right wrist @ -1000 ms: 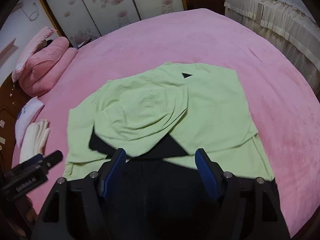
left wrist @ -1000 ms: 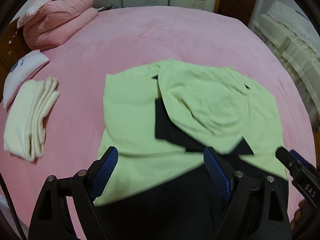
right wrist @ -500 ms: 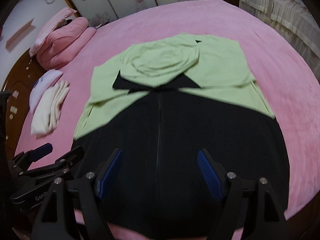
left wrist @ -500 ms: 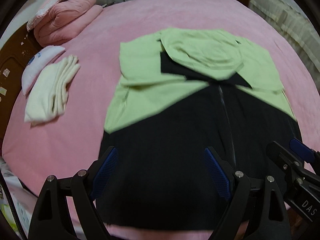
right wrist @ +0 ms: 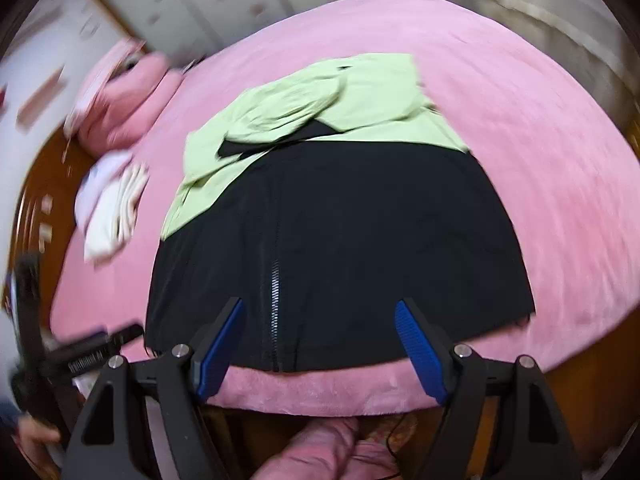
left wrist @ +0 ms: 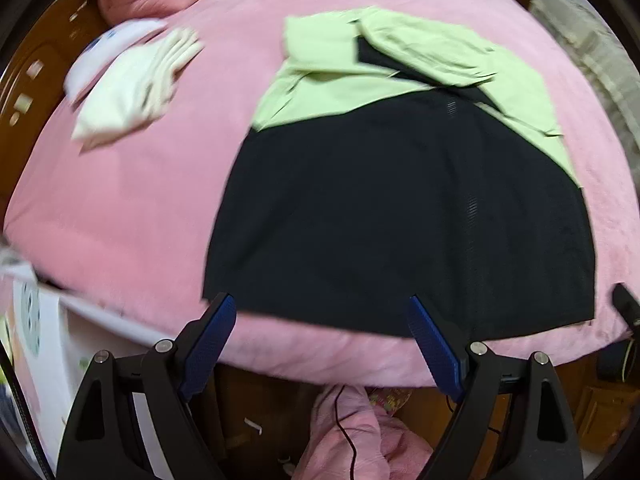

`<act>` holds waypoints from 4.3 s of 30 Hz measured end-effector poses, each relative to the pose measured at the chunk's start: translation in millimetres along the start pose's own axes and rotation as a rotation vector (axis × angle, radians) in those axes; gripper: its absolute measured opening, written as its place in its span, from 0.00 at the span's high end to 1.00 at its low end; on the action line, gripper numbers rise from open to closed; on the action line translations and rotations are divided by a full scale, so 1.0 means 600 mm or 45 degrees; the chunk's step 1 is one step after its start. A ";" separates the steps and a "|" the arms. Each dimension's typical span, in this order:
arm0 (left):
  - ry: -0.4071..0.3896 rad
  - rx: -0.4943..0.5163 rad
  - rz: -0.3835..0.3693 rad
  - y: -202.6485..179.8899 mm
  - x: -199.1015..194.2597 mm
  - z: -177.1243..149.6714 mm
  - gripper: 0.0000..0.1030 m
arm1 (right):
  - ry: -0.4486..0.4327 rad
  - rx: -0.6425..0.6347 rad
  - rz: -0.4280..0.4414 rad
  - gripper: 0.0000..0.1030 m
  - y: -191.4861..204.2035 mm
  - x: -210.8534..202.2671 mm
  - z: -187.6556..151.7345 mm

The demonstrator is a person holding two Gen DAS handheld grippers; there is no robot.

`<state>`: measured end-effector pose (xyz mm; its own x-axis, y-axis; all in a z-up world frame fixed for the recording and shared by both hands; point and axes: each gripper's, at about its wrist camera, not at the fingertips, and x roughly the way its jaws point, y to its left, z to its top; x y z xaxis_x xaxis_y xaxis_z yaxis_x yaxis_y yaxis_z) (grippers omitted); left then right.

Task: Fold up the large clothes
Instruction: 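Move both tools to the black hem of the jacket, then grasp the black hem with both tools and lift it off the bed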

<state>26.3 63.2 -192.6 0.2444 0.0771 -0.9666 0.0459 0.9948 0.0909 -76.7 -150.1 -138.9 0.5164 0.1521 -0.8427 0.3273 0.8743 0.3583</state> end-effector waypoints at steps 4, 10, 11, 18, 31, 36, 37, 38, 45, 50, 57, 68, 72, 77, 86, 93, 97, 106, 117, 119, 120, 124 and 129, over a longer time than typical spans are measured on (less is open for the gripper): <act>0.007 -0.133 0.001 0.040 0.022 -0.029 0.16 | -0.070 0.195 0.006 0.25 -0.053 -0.005 -0.026; 0.031 -0.276 0.035 0.092 0.076 -0.053 0.16 | -0.057 0.402 -0.030 0.25 -0.122 0.023 -0.066; 0.043 -0.293 0.039 0.098 0.084 -0.056 0.16 | -0.058 0.438 -0.049 0.25 -0.134 0.029 -0.072; 0.190 -0.378 0.106 0.157 0.142 -0.074 0.16 | -0.069 0.620 -0.167 0.25 -0.232 0.073 -0.074; 0.058 -0.566 -0.316 0.212 0.174 -0.073 0.16 | -0.086 0.890 -0.145 0.25 -0.324 0.131 -0.047; 0.024 -0.636 -0.410 0.230 0.202 -0.065 0.07 | -0.101 0.912 -0.152 0.25 -0.326 0.134 -0.052; 0.024 -0.634 -0.400 0.229 0.206 -0.065 0.07 | -0.093 0.891 -0.167 0.25 -0.321 0.137 -0.051; 0.024 -0.625 -0.384 0.230 0.215 -0.064 0.07 | -0.084 0.872 -0.178 0.25 -0.318 0.139 -0.049; 0.090 -0.534 -0.245 0.201 0.258 -0.057 0.07 | -0.079 0.806 -0.206 0.25 -0.308 0.147 -0.054; 0.135 -0.510 -0.226 0.168 0.256 -0.056 0.08 | -0.070 0.783 -0.205 0.34 -0.300 0.144 -0.056; 0.139 -0.505 -0.143 0.138 0.243 -0.051 0.25 | -0.093 0.827 -0.163 0.61 -0.298 0.133 -0.068; 0.093 -0.392 0.017 0.046 0.199 -0.017 0.82 | -0.105 0.667 0.039 0.89 -0.263 0.113 -0.029; 0.009 -0.379 0.038 0.017 0.166 0.006 0.85 | -0.094 0.609 0.144 0.91 -0.240 0.108 0.004; -0.076 -0.365 0.012 -0.005 0.107 0.065 0.86 | -0.140 0.674 0.334 0.92 -0.222 0.098 0.050; -0.296 -0.414 -0.181 0.002 -0.001 0.199 0.87 | -0.311 0.688 0.541 0.93 -0.171 0.063 0.156; -0.386 -0.520 -0.298 0.066 -0.056 0.284 0.87 | -0.528 0.726 0.606 0.93 -0.138 0.011 0.253; -0.410 -0.522 -0.428 0.087 -0.069 0.355 0.87 | -0.598 0.722 0.567 0.93 -0.119 -0.001 0.306; -0.523 -0.444 -0.457 0.068 -0.038 0.510 0.87 | -0.713 0.689 0.565 0.93 -0.089 0.063 0.416; -0.446 -0.447 -0.278 -0.003 0.033 0.662 0.87 | -0.662 0.809 0.476 0.93 -0.126 0.172 0.530; -0.432 -0.432 -0.229 -0.019 0.047 0.682 0.87 | -0.640 0.785 0.418 0.93 -0.129 0.190 0.555; -0.412 -0.425 -0.210 -0.026 0.057 0.693 0.87 | -0.628 0.775 0.397 0.93 -0.127 0.198 0.566; -0.355 -0.407 -0.143 -0.047 0.094 0.727 0.87 | -0.542 0.774 0.360 0.93 -0.137 0.246 0.600; -0.270 -0.434 -0.089 -0.058 0.138 0.759 0.87 | -0.448 0.771 0.282 0.91 -0.146 0.292 0.627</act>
<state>486.1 4.5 -166.7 0.4482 0.0287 -0.8935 -0.2456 0.9650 -0.0922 283.0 -373.6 -166.9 0.8114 0.0492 -0.5824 0.5132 0.4167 0.7503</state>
